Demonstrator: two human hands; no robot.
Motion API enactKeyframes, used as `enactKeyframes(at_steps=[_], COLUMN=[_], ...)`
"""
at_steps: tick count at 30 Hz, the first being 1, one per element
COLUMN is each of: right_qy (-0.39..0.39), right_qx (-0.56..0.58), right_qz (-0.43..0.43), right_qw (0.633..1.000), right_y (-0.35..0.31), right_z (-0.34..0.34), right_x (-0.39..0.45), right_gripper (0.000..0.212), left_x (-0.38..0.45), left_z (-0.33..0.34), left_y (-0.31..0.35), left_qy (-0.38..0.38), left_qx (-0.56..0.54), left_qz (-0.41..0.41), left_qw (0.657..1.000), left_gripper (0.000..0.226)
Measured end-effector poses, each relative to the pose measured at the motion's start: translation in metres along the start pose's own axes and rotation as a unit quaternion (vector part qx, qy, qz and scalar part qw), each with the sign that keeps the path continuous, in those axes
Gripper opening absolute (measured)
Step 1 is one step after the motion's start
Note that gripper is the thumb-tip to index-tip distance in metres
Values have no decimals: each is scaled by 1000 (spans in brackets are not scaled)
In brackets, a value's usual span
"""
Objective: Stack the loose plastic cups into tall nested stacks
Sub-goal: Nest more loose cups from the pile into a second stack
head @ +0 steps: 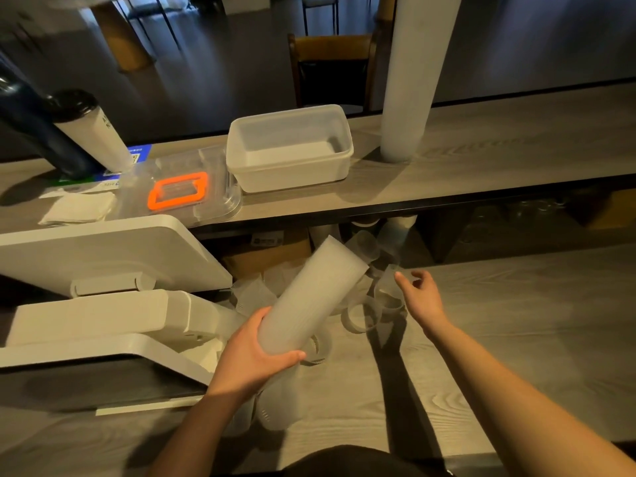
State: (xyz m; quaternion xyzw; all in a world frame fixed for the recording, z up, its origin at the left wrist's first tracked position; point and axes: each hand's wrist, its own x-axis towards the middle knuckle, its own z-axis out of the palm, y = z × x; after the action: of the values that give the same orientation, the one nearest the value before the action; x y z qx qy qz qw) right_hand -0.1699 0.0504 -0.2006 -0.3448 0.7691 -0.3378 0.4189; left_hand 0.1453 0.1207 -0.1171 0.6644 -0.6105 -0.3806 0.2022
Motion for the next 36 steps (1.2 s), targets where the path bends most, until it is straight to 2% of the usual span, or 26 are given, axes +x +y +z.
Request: enactKeyframes(at_steps=[4, 8, 13, 18, 24, 31, 36], right_qy=[26, -2, -23, -12, 21, -31, -48], right_qx=[-54, -74, -91, -77, 9, 98, 148], right_qz=[21, 59, 59, 70, 67, 65, 39], right_qw=[998, 996, 994, 995, 997, 993, 987], right_y=[9, 15, 11, 6, 6, 2, -9], right_z=[6, 11, 17, 16, 4, -12, -19], right_x=[28, 47, 57, 62, 56, 34, 20], right_gripper=[82, 107, 115, 103, 85, 58, 67], left_x=[7, 16, 26, 30, 33, 31, 27], left_z=[1, 0, 0, 4, 5, 2, 0], left_y=[3, 6, 7, 7, 9, 8, 6], left_qy=[-1, -2, -9, -8, -7, -18, -9], left_qx=[-11, 4, 8, 0, -5, -2, 17], left_qz=[-9, -19, -41, -48, -36, -24, -3], left_qw=[1000, 1000, 999, 999, 999, 1000, 1000], left_gripper=[86, 87, 88, 86, 83, 83, 84])
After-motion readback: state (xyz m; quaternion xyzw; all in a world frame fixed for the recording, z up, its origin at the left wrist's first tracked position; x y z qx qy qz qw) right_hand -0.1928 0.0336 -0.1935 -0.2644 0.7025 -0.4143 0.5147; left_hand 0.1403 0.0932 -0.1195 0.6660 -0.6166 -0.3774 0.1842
